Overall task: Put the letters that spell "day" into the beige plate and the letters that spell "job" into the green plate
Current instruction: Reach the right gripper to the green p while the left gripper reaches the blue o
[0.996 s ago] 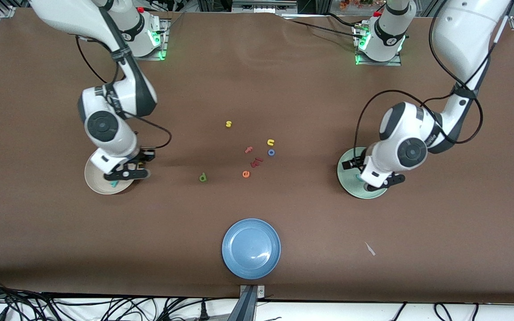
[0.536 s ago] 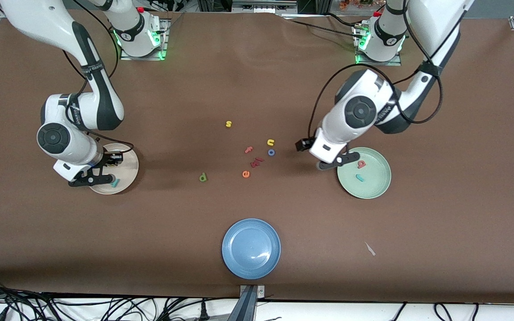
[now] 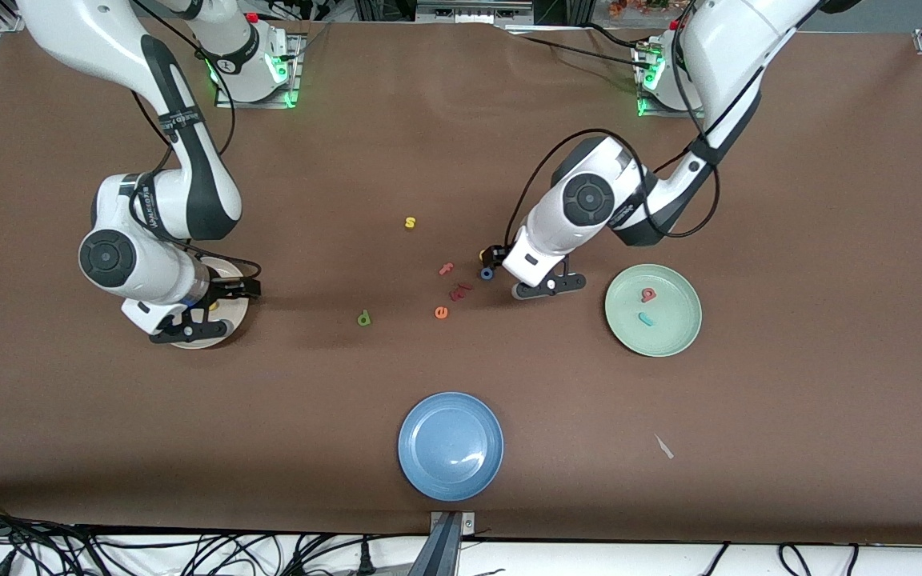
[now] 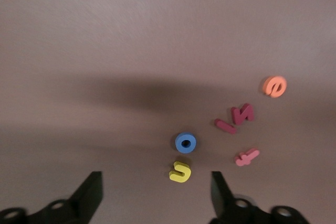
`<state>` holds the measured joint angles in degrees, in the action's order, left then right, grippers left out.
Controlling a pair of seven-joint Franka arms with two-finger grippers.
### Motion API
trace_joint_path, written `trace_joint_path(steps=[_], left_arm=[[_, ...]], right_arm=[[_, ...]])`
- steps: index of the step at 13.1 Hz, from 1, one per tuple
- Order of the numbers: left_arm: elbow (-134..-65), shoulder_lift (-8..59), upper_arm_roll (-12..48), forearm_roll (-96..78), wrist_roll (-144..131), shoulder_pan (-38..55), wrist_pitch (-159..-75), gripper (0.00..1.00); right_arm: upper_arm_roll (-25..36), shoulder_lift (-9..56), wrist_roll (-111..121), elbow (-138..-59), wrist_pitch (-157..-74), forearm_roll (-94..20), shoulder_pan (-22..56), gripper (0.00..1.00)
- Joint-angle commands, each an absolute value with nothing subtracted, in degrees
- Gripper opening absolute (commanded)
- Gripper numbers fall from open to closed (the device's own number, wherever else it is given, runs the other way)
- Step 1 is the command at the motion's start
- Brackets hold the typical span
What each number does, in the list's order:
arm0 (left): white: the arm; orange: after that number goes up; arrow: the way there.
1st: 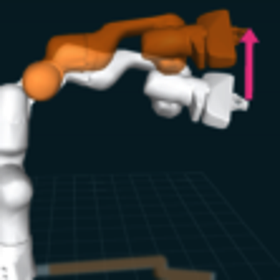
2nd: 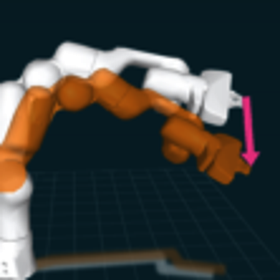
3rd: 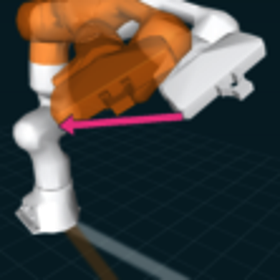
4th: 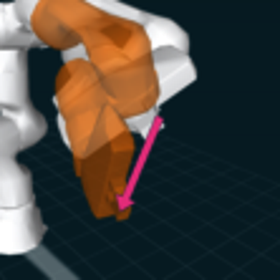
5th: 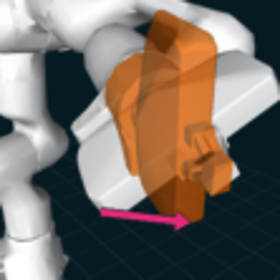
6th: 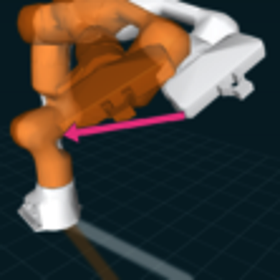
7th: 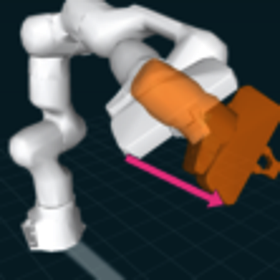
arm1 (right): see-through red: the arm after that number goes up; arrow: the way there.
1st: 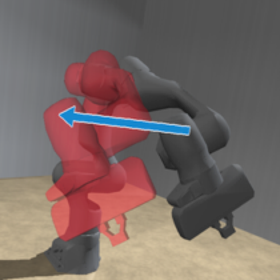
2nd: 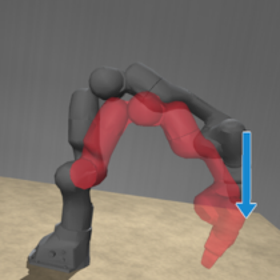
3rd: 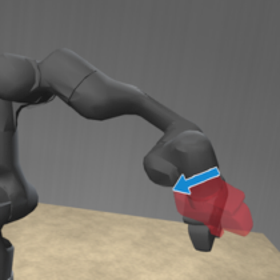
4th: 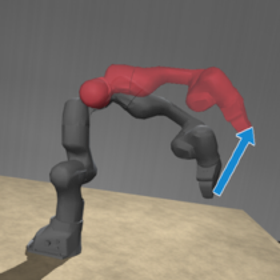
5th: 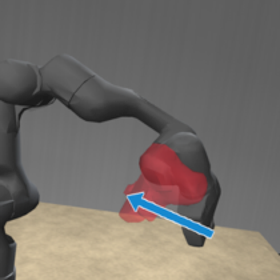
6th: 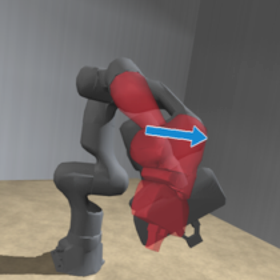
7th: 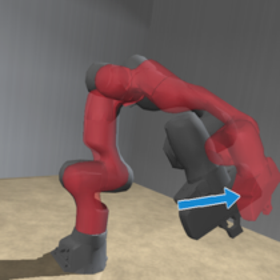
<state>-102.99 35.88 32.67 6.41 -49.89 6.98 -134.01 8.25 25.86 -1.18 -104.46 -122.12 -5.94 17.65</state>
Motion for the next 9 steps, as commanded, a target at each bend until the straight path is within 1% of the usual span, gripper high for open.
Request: trace_joint_path(steps=[1, 3, 4, 6, 7, 8, 9], left_arm=[[-100.82, 39.10, 31.29, 11.85, -52.72, 9.75, -136.31, 0.83], [-98.97, 41.21, 30.77, 13.18, -54.83, 12.03, -136.85, 0.79], [-98.09, 41.83, 29.37, 13.79, -55.89, 13.61, -136.93, 0.79], [-98.00, 42.18, 26.20, 14.59, -56.77, 17.30, -136.93, 0.78], [-97.91, 42.27, 25.41, 14.68, -56.95, 18.10, -136.93, 0.78], [-97.91, 42.28, 25.14, 14.85, -56.87, 18.19, -136.93, 0.75], [-97.91, 42.36, 25.14, 14.85, -56.87, 18.19, -136.93, 0.74]], right_arm=[[8.17, 28.29, -8.49, -100.65, -120.76, -7.65, 21.51, 1.00], [8.17, 30.84, -14.39, -96.96, -120.76, -7.65, 25.38, 1.00], [8.17, 31.37, -15.20, -95.99, -120.76, -7.65, 26.53, 1.00], [8.09, 32.86, -15.21, -93.79, -120.76, -7.73, 27.68, 1.00], [7.56, 34.26, -15.29, -91.95, -120.76, -7.82, 28.03, 1.00], [6.86, 35.93, -15.38, -89.93, -120.94, -7.82, 28.04, 1.00], [6.51, 37.34, -15.21, -88.26, -121.29, -7.74, 28.04, 1.00]])
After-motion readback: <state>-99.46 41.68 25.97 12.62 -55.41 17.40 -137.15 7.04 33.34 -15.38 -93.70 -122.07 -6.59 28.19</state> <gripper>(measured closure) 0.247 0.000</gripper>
